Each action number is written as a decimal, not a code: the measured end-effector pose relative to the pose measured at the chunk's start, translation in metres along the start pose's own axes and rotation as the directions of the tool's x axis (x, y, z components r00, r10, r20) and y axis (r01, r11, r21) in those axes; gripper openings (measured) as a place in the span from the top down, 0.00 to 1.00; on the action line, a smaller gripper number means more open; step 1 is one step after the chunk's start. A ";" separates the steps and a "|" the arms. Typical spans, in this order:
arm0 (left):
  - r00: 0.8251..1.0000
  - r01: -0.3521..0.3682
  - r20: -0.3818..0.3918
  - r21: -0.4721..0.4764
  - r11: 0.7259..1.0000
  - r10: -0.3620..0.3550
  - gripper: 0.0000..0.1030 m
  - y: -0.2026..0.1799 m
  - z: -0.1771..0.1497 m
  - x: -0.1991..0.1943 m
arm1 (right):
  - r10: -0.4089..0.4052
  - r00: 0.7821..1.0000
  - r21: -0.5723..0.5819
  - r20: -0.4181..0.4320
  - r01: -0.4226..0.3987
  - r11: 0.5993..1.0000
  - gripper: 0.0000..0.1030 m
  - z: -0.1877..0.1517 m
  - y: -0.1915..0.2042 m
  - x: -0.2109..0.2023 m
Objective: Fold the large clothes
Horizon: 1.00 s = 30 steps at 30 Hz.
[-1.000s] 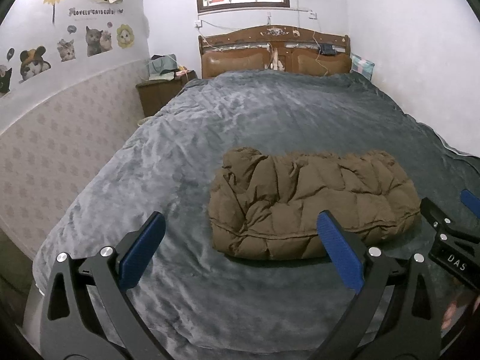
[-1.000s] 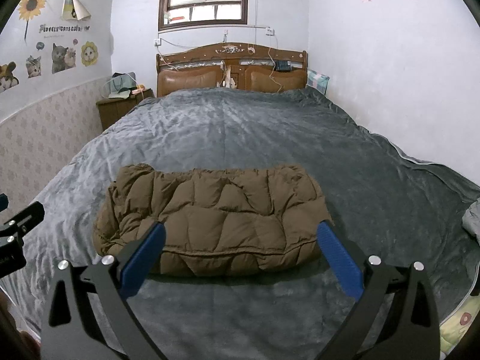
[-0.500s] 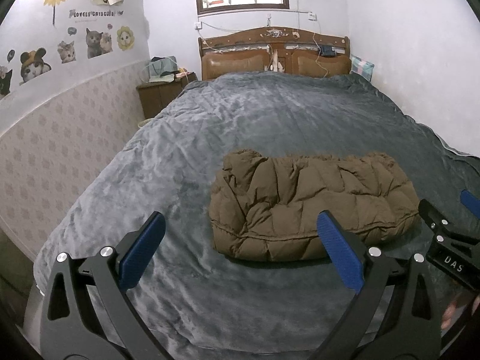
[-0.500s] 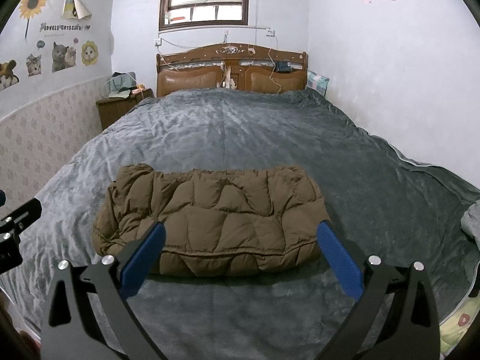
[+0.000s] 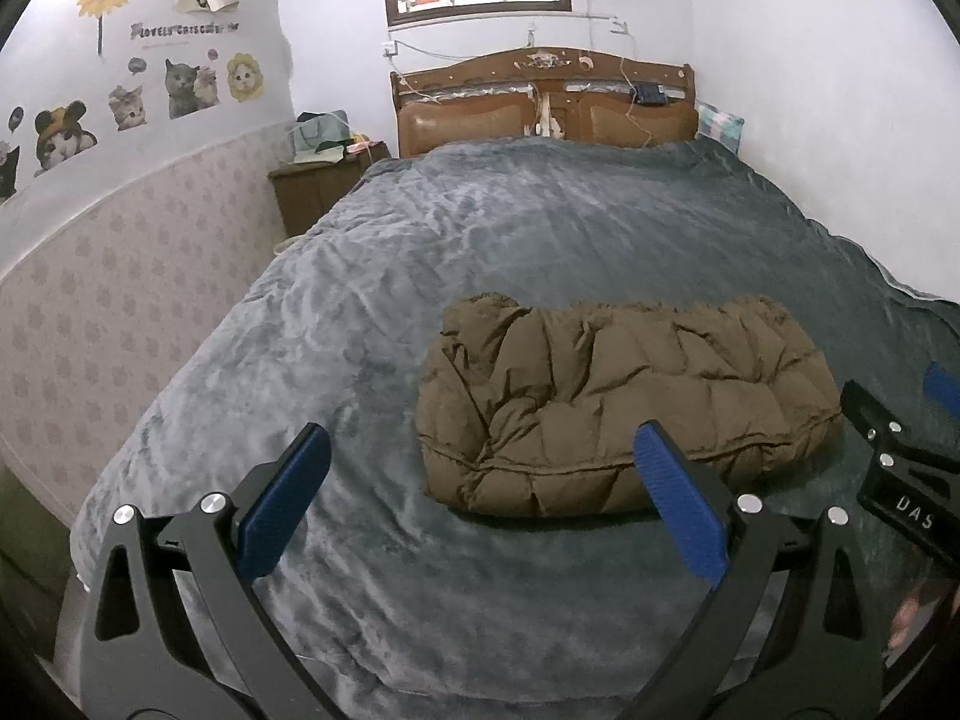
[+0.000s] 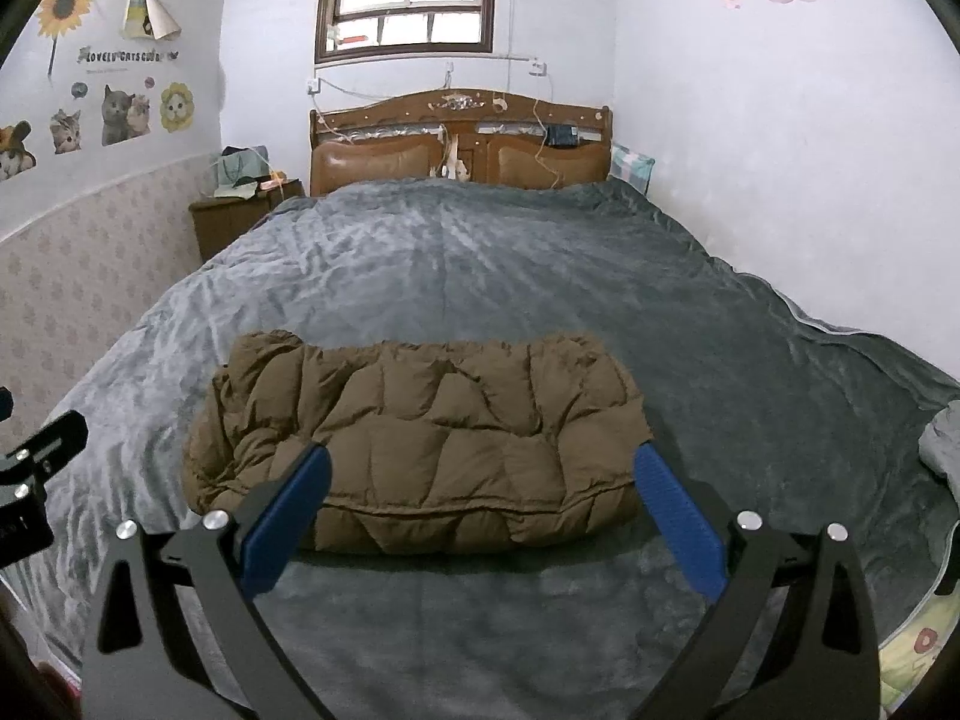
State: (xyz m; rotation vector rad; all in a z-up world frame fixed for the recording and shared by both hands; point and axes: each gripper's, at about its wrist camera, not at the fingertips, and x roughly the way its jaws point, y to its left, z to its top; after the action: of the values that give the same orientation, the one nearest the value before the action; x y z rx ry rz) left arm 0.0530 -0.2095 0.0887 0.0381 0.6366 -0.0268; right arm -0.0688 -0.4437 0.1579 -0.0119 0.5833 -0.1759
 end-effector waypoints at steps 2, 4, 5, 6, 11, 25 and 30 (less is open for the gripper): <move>1.000 0.002 -0.001 0.002 1.000 -0.002 0.03 0.001 -0.001 0.000 | 0.000 1.000 -0.001 -0.001 0.000 1.000 0.02 -0.001 0.000 0.000; 1.000 0.005 -0.003 0.004 1.000 -0.005 0.03 0.002 -0.001 0.001 | -0.002 1.000 -0.004 0.000 0.002 1.000 0.02 0.000 0.000 0.000; 1.000 0.004 -0.004 0.004 1.000 -0.004 0.03 0.001 -0.001 0.001 | -0.002 1.000 -0.005 0.000 0.002 1.000 0.02 0.000 0.000 0.000; 1.000 0.004 -0.004 0.005 1.000 -0.004 0.03 0.000 -0.001 0.001 | -0.001 1.000 -0.003 0.001 0.001 1.000 0.02 0.000 0.001 -0.001; 1.000 0.005 -0.002 0.005 1.000 -0.005 0.03 0.001 -0.001 0.001 | -0.002 1.000 -0.003 0.001 0.002 1.000 0.02 0.000 0.003 -0.001; 1.000 -0.001 -0.015 0.003 1.000 0.001 0.03 -0.001 -0.002 0.004 | 0.005 1.000 -0.015 -0.005 -0.005 1.000 0.02 -0.001 -0.004 0.000; 0.999 0.003 -0.040 0.018 1.000 -0.002 0.03 -0.005 -0.004 0.009 | 0.005 1.000 -0.019 -0.015 -0.005 1.000 0.02 -0.002 -0.008 0.003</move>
State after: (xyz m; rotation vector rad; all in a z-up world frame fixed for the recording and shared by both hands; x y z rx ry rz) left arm 0.0573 -0.2148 0.0799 0.0556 0.6762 -0.0341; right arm -0.0691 -0.4524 0.1550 -0.0280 0.5995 -0.1657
